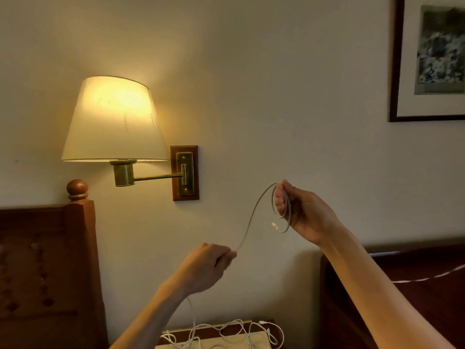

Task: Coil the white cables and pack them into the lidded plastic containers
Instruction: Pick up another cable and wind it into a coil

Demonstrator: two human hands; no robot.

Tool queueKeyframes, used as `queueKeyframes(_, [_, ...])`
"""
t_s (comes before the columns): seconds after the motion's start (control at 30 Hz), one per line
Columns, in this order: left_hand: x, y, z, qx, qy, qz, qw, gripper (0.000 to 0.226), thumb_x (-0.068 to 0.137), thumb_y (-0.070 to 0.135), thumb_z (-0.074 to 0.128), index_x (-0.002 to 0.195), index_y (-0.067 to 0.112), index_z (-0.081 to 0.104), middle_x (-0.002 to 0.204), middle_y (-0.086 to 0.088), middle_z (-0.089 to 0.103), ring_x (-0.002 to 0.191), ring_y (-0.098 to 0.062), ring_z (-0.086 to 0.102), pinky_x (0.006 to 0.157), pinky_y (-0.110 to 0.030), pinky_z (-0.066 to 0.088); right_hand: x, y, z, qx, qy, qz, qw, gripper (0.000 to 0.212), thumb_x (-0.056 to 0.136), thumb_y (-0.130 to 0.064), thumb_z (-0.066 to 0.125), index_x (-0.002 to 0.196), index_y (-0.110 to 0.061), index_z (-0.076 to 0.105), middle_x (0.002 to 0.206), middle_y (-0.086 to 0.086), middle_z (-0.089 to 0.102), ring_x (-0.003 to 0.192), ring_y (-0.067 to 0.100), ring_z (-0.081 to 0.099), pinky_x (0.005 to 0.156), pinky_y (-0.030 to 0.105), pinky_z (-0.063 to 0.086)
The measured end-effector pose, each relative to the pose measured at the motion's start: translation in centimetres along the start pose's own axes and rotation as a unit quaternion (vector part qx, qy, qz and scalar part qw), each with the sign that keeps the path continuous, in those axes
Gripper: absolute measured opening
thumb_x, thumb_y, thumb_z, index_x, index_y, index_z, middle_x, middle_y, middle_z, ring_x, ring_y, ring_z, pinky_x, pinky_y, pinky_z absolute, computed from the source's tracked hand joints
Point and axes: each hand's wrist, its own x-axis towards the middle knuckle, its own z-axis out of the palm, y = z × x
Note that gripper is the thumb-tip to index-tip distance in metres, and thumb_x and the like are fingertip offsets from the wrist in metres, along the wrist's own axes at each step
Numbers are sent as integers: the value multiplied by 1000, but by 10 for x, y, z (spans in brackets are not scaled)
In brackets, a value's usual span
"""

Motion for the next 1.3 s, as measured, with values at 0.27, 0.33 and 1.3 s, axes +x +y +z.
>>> queueKeyframes(0.27, [25,76,-48,91,-36,180,979,33,100,40,45,69,29,49,53,12,44,49,-13,47,52,-17,35,-7,24,11,-313,26,-99,944,33,102,-17,47,93,10,65,80,17,74,71,25,72,66,28,59])
queueKeyframes(0.33, [27,77,-55,85,5,211,974,26,100,39,45,74,35,48,53,17,41,47,-11,47,50,-14,33,-10,25,11,-349,19,-94,932,34,102,-17,47,90,8,66,70,8,72,62,16,69,59,21,55])
queueKeyframes(1.3, [20,60,-22,112,-97,2,989,44,100,46,39,68,22,57,60,6,57,52,-11,53,64,-33,49,-9,5,11,-138,12,-32,990,29,104,-19,42,85,-5,58,70,8,63,60,17,62,59,23,53])
